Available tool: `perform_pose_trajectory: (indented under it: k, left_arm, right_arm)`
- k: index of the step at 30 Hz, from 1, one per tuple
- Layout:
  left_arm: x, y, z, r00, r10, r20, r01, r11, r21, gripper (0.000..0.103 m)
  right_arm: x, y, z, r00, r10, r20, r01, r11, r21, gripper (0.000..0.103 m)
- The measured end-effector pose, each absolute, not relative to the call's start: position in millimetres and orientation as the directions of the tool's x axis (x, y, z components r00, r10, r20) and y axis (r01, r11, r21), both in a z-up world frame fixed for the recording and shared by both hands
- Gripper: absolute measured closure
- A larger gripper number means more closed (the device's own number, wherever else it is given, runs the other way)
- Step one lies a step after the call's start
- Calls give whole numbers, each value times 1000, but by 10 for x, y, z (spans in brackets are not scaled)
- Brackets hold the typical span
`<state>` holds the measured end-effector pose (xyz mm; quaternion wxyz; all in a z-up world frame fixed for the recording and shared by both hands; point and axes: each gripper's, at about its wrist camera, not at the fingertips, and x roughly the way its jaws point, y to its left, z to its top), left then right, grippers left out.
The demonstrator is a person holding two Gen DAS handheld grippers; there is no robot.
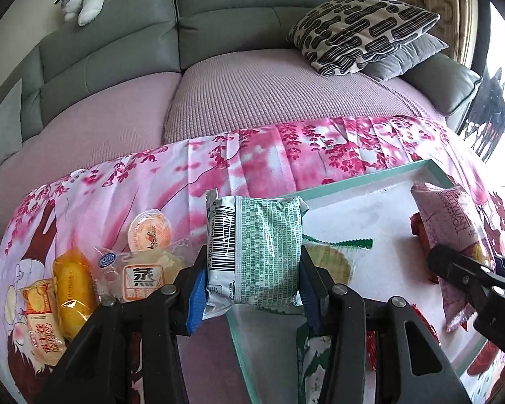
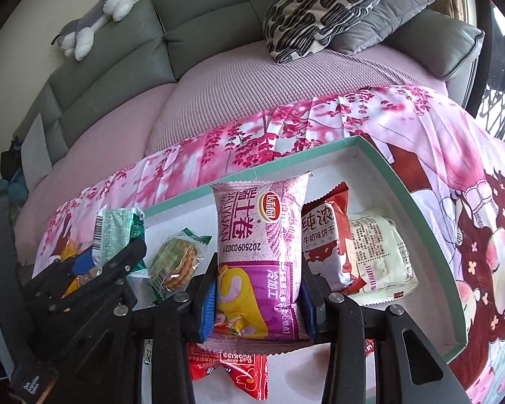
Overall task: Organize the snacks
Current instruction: 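Carry the wafer packet with the left tool and roll bag with the right tool toward the tray, then open the left tool over the tray while the right tool releases the roll bag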
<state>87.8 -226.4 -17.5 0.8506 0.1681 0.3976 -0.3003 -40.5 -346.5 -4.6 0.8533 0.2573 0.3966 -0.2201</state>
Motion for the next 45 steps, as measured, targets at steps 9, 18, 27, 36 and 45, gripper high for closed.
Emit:
perform_pose_trajectory:
  k: [9,18,27,36,45]
  left_arm:
    - [857,-2471,-248,480,-400,-781,676,736,39,54]
    - [756,-2607,-317,416,-434,-799,725,688,4,53]
    - [686,-2636,-287,421,-399,-814,721,692,34,41]
    - [695,-2458,-47,435,-371,-821,679,734,28,34]
    - [833,-2205,42,447,-327,-833,590,808,-1,19]
  right_arm:
    - [-420,-3553,-108,581,-168,-797,592,758,272,61]
    - [-460,-3598,-123,572,-173,-802,611,742,276,60]
    - [-462,-3613,-111,565,-172,-807,614,741,273,58]
    - [-471,-3547,12,583,-186,-791,594,761,259,57]
    - [-490,-3575,18,582,-196,-790,604,754,258,32]
